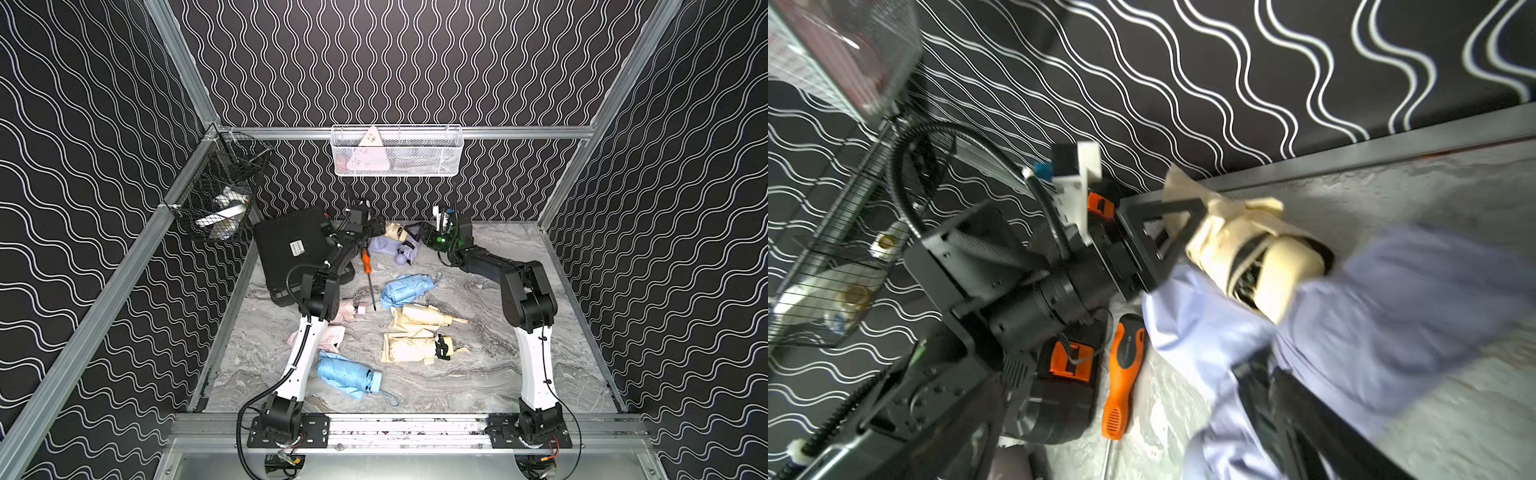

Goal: Take umbrellas out of sleeves
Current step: Move the umbrella to the center of the board.

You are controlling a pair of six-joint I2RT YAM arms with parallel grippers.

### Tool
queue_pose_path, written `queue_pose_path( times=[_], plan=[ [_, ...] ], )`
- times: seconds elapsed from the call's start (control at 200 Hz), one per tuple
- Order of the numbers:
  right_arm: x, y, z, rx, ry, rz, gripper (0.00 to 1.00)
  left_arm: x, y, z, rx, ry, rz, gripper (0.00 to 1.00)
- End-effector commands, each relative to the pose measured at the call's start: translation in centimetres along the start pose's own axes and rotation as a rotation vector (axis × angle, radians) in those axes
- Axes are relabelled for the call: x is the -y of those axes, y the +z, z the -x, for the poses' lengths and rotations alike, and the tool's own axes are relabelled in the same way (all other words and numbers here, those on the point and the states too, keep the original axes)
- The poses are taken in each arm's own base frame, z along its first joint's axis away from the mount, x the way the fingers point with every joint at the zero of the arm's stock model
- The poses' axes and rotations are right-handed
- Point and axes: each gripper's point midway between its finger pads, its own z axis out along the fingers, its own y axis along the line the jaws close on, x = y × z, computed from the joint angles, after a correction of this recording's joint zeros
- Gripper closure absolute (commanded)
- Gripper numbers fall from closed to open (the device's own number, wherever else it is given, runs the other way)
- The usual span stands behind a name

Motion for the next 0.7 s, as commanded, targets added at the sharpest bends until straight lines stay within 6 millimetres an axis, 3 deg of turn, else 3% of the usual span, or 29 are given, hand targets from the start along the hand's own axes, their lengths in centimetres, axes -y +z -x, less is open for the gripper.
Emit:
queue_pose_path(
  times=[0.0, 0.11, 0.165, 0.245, 0.34, 0.465, 0.595, 0.695],
  plan=[
    [-2.0, -1.4, 0.1, -0.036, -0.078, 0.011, 0.00, 1.4, -0.6, -5.6, -0.201, 0.079, -0.013, 0.23],
    [-0.6, -4.3, -1.9, -0.133, -0.180, -0.137, 0.00, 5.2, -2.0, -7.3, -0.238, 0.048, -0.120, 0.23],
    [0.5, -5.8, -3.2, -0.186, -0.226, -0.195, 0.00, 7.1, -2.9, -8.8, -0.268, 0.079, -0.158, 0.23],
    [0.3, -7.9, -3.7, -0.256, -0.360, -0.250, 0.01, 9.8, -4.2, -11.5, -0.328, 0.130, -0.215, 0.23],
    [1.4, -8.8, -5.3, -0.364, -0.448, -0.275, 0.01, 10.7, -5.6, -12.9, -0.363, 0.090, -0.214, 0.19],
    [2.7, -8.9, -5.1, -0.416, -0.485, -0.280, 0.01, 10.0, -8.1, -8.5, -0.239, -0.105, -0.240, 0.07],
    [4.3, -7.6, -5.5, -0.469, -0.468, -0.286, 0.01, 10.4, -10.3, -2.4, -0.109, -0.250, -0.347, 0.04],
    [5.0, -7.2, -5.8, -0.477, -0.486, -0.286, 0.01, 11.0, -12.0, 0.4, -0.070, -0.278, -0.385, 0.03]
  ],
)
